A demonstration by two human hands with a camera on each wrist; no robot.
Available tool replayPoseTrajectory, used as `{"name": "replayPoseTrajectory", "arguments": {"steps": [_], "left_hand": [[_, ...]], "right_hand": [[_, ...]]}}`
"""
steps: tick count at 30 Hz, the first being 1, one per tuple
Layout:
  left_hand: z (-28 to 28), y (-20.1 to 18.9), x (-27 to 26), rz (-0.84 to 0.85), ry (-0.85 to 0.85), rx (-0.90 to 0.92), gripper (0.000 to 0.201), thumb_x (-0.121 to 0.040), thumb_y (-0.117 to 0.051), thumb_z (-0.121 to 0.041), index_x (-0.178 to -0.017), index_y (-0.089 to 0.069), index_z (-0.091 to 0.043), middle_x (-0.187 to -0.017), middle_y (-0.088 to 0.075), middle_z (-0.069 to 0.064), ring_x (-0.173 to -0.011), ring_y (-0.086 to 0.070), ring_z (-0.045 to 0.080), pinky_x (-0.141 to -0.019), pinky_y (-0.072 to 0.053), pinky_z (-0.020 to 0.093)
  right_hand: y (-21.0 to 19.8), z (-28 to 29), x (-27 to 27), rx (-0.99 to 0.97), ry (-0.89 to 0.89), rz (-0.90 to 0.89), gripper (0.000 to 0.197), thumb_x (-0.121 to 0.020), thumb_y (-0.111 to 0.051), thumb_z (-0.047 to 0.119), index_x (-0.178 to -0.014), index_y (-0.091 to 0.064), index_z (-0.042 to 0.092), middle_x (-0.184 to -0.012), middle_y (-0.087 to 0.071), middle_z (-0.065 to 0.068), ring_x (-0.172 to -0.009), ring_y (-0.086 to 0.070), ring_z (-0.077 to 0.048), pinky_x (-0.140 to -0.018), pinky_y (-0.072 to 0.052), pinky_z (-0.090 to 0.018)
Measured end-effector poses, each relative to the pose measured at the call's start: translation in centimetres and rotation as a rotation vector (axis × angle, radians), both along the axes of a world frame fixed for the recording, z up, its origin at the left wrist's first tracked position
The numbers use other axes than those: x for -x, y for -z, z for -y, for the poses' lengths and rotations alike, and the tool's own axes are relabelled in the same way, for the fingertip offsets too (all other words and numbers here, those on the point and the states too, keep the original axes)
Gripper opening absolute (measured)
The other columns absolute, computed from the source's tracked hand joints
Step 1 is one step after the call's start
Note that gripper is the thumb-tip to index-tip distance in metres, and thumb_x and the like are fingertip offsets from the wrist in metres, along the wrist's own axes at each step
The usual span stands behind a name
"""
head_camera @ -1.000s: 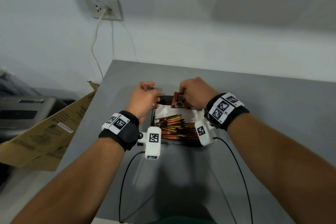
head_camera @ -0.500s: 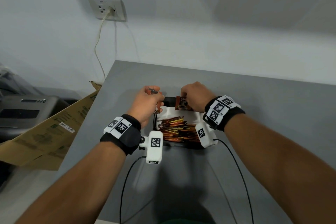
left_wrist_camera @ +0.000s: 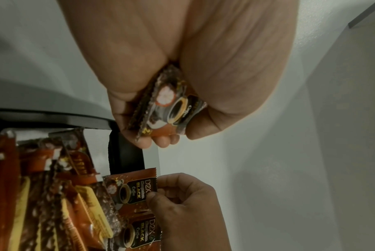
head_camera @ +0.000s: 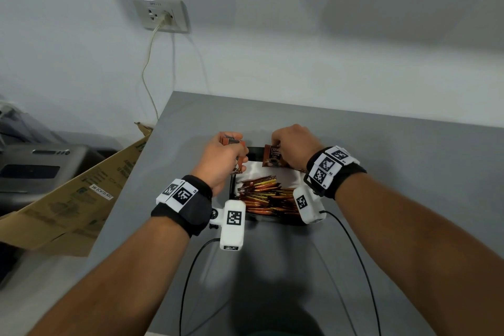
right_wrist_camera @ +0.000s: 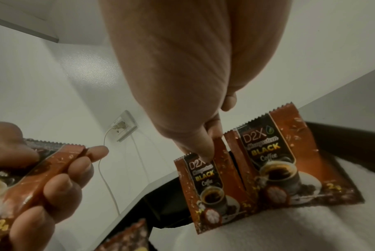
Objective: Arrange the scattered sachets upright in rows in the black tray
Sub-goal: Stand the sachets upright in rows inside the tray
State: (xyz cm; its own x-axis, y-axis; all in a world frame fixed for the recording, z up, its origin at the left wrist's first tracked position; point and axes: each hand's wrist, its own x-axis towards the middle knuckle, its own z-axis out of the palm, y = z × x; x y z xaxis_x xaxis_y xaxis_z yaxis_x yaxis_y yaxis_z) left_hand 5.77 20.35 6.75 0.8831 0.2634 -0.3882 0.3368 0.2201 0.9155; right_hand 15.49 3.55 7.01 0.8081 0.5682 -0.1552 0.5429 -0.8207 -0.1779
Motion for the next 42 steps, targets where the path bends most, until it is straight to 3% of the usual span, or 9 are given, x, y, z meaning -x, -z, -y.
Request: {"name": "replayPoseTrajectory", "arguments": {"steps": [9, 13, 16, 19, 23, 26, 30, 34, 42], "left_hand": [[0.0, -0.4, 0.2, 0.009, 0.015, 0.056, 0.048, -0.083, -0.043, 0.014, -0.126, -0.053, -0.005, -0.102, -0.058, 0.016, -0.082, -0.063, 0.027, -0.07, -0.055, 0.039], [0.2, -0.3, 0.1, 0.042, 0.06, 0.04, 0.052, -0.086, -0.056, 0.018, -0.13, -0.053, -0.009, -0.114, -0.068, 0.018, -0.095, -0.07, 0.031, -0.08, -0.061, 0.047], [0.7, -0.7, 0.0, 0.085, 0.086, 0.031, 0.054, -0.082, -0.066, 0.017, -0.129, -0.054, -0.008, -0.121, -0.064, 0.025, -0.101, -0.068, 0.035, -0.085, -0.059, 0.052], [1.4, -1.4, -0.2, 0.17, 0.126, 0.021, 0.042, -0.082, -0.067, 0.018, -0.112, -0.061, -0.011, -0.103, -0.069, 0.021, -0.09, -0.068, 0.028, -0.082, -0.058, 0.045], [1.2, -1.3, -0.4, 0.183, 0.106, -0.032, 0.041, -0.081, -0.071, 0.014, -0.112, -0.061, -0.01, -0.097, -0.07, 0.011, -0.082, -0.068, 0.018, -0.074, -0.058, 0.032], [0.2, -0.6, -0.4, 0.117, -0.03, -0.087, 0.042, -0.085, -0.074, -0.004, -0.122, -0.055, -0.013, -0.112, -0.064, 0.013, -0.086, -0.064, 0.019, -0.073, -0.053, 0.035], [-1.3, 0.1, -0.3, 0.052, -0.237, -0.114, 0.035, -0.091, -0.064, -0.006, -0.122, -0.052, -0.018, -0.103, -0.057, 0.002, -0.083, -0.057, 0.016, -0.075, -0.049, 0.035], [-1.9, 0.2, 0.0, 0.041, -0.228, -0.144, 0.035, -0.091, -0.063, -0.006, -0.123, -0.052, -0.016, -0.1, -0.057, 0.001, -0.083, -0.057, 0.016, -0.077, -0.049, 0.036], [-2.1, 0.3, 0.5, 0.026, -0.207, -0.139, 0.034, -0.092, -0.062, -0.005, -0.122, -0.051, -0.016, -0.1, -0.057, 0.0, -0.082, -0.057, 0.015, -0.077, -0.049, 0.035]], "right_hand": [[0.5, 0.5, -0.9, -0.11, 0.071, -0.037, 0.035, -0.093, -0.053, 0.003, -0.119, -0.068, 0.021, -0.121, -0.067, -0.007, -0.109, -0.062, -0.027, -0.093, -0.054, -0.041], [-1.9, 1.3, -1.2, -0.358, 0.106, -0.121, 0.029, -0.091, -0.06, 0.008, -0.117, -0.07, 0.016, -0.115, -0.068, -0.001, -0.103, -0.063, -0.014, -0.091, -0.05, -0.025], [-4.0, 1.1, -0.4, -0.509, 0.086, -0.263, 0.024, -0.091, -0.066, 0.018, -0.114, -0.071, 0.02, -0.109, -0.07, 0.005, -0.1, -0.065, -0.008, -0.091, -0.051, -0.023], [-5.3, 0.5, 0.6, -0.545, 0.027, -0.372, 0.016, -0.089, -0.072, 0.019, -0.104, -0.075, 0.02, -0.096, -0.074, 0.006, -0.088, -0.069, -0.003, -0.082, -0.053, -0.018], [-6.1, -0.3, 0.9, -0.55, 0.0, -0.357, 0.01, -0.087, -0.072, 0.011, -0.093, -0.076, 0.017, -0.084, -0.075, 0.006, -0.073, -0.068, -0.001, -0.069, -0.052, -0.013], [-6.0, -1.1, 0.5, -0.496, 0.029, -0.259, 0.015, -0.091, -0.065, 0.007, -0.096, -0.075, 0.017, -0.087, -0.075, 0.005, -0.075, -0.069, -0.004, -0.072, -0.056, -0.022], [-4.4, -2.8, 0.0, -0.346, 0.024, -0.195, 0.025, -0.096, -0.051, -0.001, -0.099, -0.06, 0.022, -0.092, -0.066, 0.0, -0.065, -0.065, -0.002, -0.054, -0.048, -0.019], [-2.4, -4.6, 0.0, -0.173, -0.01, -0.139, 0.03, -0.089, -0.047, -0.007, -0.095, -0.064, 0.017, -0.1, -0.06, -0.006, -0.079, -0.062, -0.022, -0.059, -0.045, -0.027], [-0.7, -5.1, -0.3, -0.076, -0.017, -0.138, 0.031, -0.089, -0.049, -0.009, -0.097, -0.066, 0.016, -0.103, -0.061, -0.007, -0.085, -0.062, -0.026, -0.07, -0.049, -0.031]]}}
